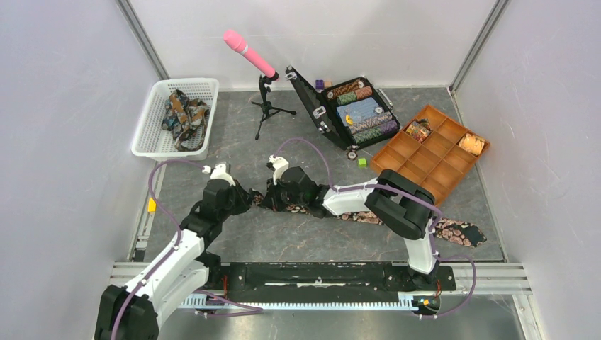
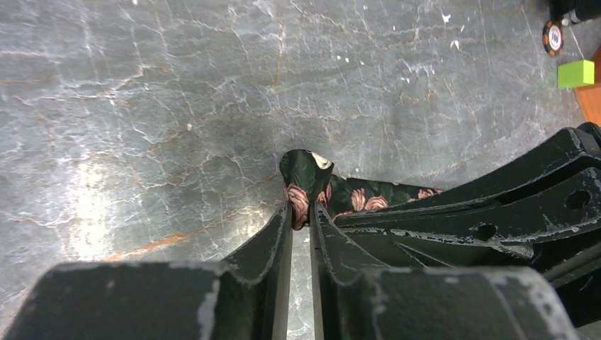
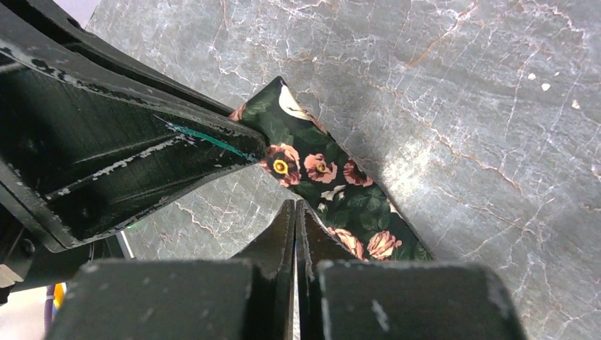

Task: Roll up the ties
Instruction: Roll the tie at the center of the board.

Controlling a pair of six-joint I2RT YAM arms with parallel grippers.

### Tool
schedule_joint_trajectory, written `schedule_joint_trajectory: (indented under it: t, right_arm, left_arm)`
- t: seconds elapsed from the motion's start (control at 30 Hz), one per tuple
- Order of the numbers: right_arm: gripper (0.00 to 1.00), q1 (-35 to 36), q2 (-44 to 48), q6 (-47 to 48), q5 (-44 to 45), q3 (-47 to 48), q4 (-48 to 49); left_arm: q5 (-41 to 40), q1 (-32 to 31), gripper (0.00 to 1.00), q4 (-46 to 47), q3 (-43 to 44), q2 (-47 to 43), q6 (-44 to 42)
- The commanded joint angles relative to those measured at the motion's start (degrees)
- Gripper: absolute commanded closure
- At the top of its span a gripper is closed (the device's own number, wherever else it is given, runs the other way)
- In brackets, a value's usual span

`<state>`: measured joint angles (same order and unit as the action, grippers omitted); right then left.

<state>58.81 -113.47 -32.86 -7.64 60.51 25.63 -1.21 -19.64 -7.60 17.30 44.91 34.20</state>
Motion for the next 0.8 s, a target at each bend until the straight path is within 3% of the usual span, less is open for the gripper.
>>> schedule_joint_trajectory:
  t: [0.0,0.07,0.3,0.47,0.6,0.77]
  right_arm:
    - [1.0,-0.3,-0.1,1.4,0.2,2.1,0.8]
    - [1.0,-0.5,0.2,1.7,0.9,1.9,0.4]
    - [1.0,-1.1,0.3,1.7,0.5,2.2,-0.1]
    - [1.0,-1.4,0.3,1.9,0.3,2.4,-0.7]
    - [1.0,-1.5,-0.5,1.8,0.0,4.1,-2.3]
    - [1.0,-1.6,-1.9,1.0,-0.8,6.2,-3.6]
  left_arm:
    - [-5.5,-0.2,0.78,-1.0,1.8,-2.5,-0.3]
    - [-6.4,-0.2,0.75,-1.3,1.4,-3.1,0.3]
    - [-9.1,-0.2,0.4,-2.7,1.1,-2.9,4.3]
    - [-12.6,-0.1,0.28,-3.9,2.0,-3.5,7.7]
    - [-17.8,0.9,0.29,-7.3,4.3,-2.6,10.5]
    - [-17.2,5.4,0.43,-7.2,4.8,0.7,14.1]
